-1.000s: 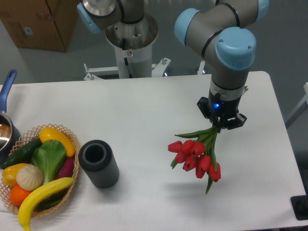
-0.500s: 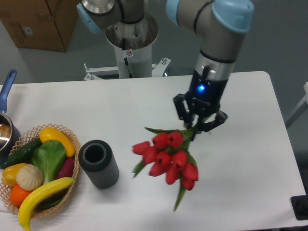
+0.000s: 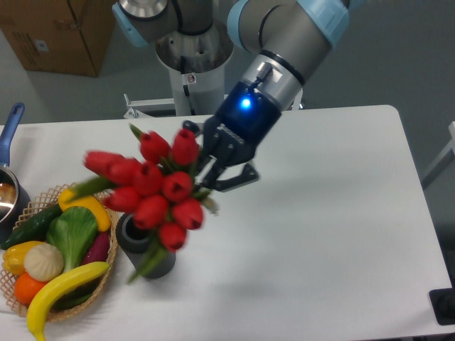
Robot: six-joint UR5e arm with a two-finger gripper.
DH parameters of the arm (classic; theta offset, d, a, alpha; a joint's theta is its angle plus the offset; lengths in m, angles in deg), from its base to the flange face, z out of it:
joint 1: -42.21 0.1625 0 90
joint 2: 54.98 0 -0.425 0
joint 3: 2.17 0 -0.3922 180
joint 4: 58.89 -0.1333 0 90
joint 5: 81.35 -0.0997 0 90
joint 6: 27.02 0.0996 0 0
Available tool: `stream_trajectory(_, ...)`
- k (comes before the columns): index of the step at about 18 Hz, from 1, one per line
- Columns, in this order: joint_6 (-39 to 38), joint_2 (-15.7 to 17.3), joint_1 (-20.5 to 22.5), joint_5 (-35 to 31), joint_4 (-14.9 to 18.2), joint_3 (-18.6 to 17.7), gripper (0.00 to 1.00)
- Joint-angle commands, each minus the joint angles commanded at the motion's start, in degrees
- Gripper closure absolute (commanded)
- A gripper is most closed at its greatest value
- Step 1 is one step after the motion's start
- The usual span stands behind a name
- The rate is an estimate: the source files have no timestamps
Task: Insert the flowers into the vase
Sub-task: 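Carry the red tulip bunch in the gripper over the black vase, then lower the tulip stems down into the black vase opening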
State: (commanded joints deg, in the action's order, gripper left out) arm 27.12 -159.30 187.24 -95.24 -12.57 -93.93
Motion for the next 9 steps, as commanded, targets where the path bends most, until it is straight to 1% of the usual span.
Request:
stream_trajectory(2,1.6,-2.0,-1.8,0.4,-1.0,0.1,1.0)
stream_trajectory(5,2.0,-2.1,-2.5,2.6,-1.1,-2.1,1.0)
stream_trajectory(9,5.8,-2.4,-3.0,3.1,-1.1,-4.2,1.0)
